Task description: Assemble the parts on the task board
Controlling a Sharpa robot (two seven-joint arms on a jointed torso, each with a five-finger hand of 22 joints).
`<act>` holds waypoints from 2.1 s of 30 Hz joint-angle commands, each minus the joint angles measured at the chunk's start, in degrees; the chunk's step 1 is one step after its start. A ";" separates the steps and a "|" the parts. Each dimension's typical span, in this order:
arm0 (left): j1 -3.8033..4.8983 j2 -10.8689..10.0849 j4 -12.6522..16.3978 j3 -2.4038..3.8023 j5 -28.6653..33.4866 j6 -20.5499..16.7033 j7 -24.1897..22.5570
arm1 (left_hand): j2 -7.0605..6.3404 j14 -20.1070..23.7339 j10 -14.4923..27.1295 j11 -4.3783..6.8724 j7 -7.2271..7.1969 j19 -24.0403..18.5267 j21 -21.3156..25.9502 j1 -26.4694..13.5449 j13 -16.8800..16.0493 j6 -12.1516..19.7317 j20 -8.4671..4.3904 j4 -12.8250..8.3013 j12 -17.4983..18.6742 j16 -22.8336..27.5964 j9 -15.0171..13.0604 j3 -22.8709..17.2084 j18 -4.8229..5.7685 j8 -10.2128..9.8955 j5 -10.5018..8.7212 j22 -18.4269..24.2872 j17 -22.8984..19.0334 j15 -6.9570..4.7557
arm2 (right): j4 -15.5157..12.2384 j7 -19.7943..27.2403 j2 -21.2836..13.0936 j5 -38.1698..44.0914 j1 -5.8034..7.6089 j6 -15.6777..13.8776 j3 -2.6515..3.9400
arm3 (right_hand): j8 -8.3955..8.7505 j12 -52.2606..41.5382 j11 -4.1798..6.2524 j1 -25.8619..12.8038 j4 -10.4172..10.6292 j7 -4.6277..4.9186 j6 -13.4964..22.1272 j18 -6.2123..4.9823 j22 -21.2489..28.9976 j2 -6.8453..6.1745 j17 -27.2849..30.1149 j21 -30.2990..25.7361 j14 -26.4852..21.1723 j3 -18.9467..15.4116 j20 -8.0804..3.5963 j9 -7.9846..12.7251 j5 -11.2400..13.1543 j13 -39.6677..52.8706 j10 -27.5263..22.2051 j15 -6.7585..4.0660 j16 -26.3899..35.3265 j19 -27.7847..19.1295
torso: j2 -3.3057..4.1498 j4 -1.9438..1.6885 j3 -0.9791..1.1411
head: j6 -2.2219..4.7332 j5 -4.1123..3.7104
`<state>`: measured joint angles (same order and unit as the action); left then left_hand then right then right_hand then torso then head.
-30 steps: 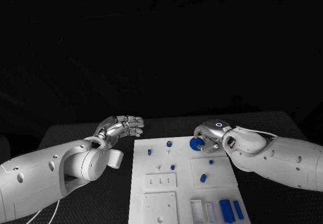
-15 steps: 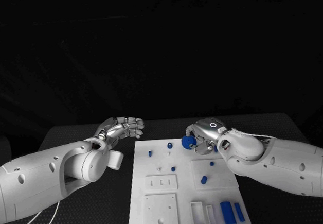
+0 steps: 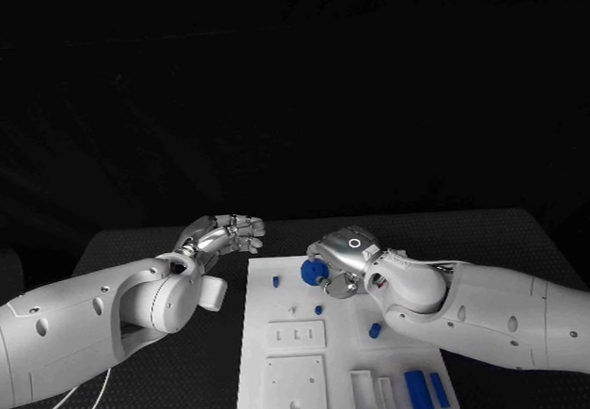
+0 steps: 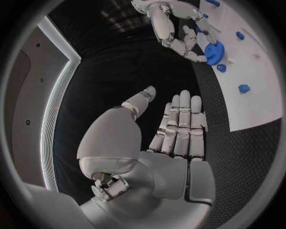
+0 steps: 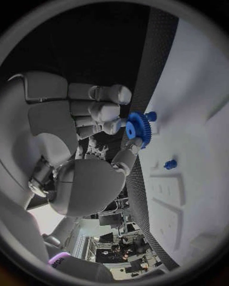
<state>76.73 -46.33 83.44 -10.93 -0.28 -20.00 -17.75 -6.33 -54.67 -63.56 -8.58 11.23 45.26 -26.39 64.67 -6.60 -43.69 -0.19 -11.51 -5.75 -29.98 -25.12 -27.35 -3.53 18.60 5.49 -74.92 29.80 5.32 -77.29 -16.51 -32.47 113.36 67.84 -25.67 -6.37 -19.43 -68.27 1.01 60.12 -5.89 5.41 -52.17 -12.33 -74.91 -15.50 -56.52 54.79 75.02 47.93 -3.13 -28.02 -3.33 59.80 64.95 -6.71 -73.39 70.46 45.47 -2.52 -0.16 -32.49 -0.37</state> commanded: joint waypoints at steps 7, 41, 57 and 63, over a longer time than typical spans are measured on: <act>0.11 0.15 0.32 0.04 -0.12 0.34 -0.44 | 0.21 0.24 0.02 -0.08 0.25 -0.40 -0.37 -0.35 0.02 0.09 0.08 -0.27 0.26 0.29 -0.08 -0.19 -0.72 -0.31 0.22 -1.10 0.09 0.31 | 1.22 -0.91 2.26 2.97 -1.01 0.05 -0.61 | 0.11 0.26 -0.02 0.00 -0.01 -0.05 -6.73 -2.67 -0.93 -0.59 -0.11 0.32 -0.01 0.53 -0.41 -0.05 0.31 -0.09 0.41 -0.29 0.28 0.15 | 0.12 -0.30 -0.20 | -0.35 0.25; 0.12 0.19 0.39 0.06 -0.12 0.35 -0.45 | 0.21 0.26 -0.04 -0.09 0.25 -0.43 -0.42 -0.45 0.00 0.09 0.09 -0.42 0.38 0.32 -0.10 -0.27 -0.71 -0.32 0.22 -1.10 0.14 0.33 | 4.78 -1.46 4.06 3.74 -1.31 1.85 -0.97 | 0.45 0.46 -0.14 0.16 -0.26 0.09 -6.28 -2.67 -0.91 -1.04 -0.11 0.26 -0.04 0.54 -0.33 0.00 0.38 -0.11 0.42 -0.20 0.46 0.02 | 0.16 -0.30 -0.32 | -0.73 0.50; 0.12 0.22 0.31 0.06 -0.12 0.33 -0.45 | 0.20 0.26 -0.05 -0.09 0.25 -0.44 -0.44 -0.48 0.00 0.10 0.10 -0.47 0.42 0.33 -0.11 -0.30 -0.71 -0.33 0.21 -1.10 0.15 0.33 | 5.36 -0.87 4.65 2.18 -1.31 1.67 -1.10 | 3.35 1.11 -1.66 -0.31 -2.15 1.70 -1.46 -2.67 -0.84 -1.55 -0.14 -0.17 -0.16 -0.77 -0.17 1.35 0.49 -0.26 0.17 1.17 1.15 -0.62 | 0.15 -0.28 -0.34 | -0.81 0.70; 0.12 0.21 0.31 0.06 -0.13 0.35 -0.45 | 0.18 0.26 -0.06 -0.09 0.26 -0.44 -0.45 -0.50 0.00 0.11 0.10 -0.49 0.44 0.33 -0.11 -0.31 -0.71 -0.34 0.21 -1.10 0.16 0.33 | 5.48 -0.71 4.66 1.16 -1.31 2.78 -1.11 | 4.25 1.18 -1.71 -0.27 -2.71 1.73 0.35 -2.67 -0.80 -1.57 -0.22 -0.28 -0.16 -0.93 -0.16 1.77 0.46 -0.26 0.07 1.25 1.27 -0.67 | 0.17 -0.27 -0.35 | -0.86 0.68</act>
<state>76.73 -46.22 83.64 -10.92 -0.28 -19.99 -17.74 -6.33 -54.67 -63.56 -8.58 11.23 45.26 -26.60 64.68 -6.60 -43.69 -0.19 -11.81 -5.53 -29.99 -25.17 -27.65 -3.69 18.60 5.49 -74.92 29.90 5.32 -71.89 -17.54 -27.84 115.22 66.56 -24.31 -7.47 -15.41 -67.42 -0.43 59.82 -8.39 6.34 -51.26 -12.37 -74.91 -16.67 -56.67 54.78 74.89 47.05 -3.17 -26.29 -3.11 59.60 64.91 -5.80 -72.28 69.96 45.62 -2.81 -0.51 -33.32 0.32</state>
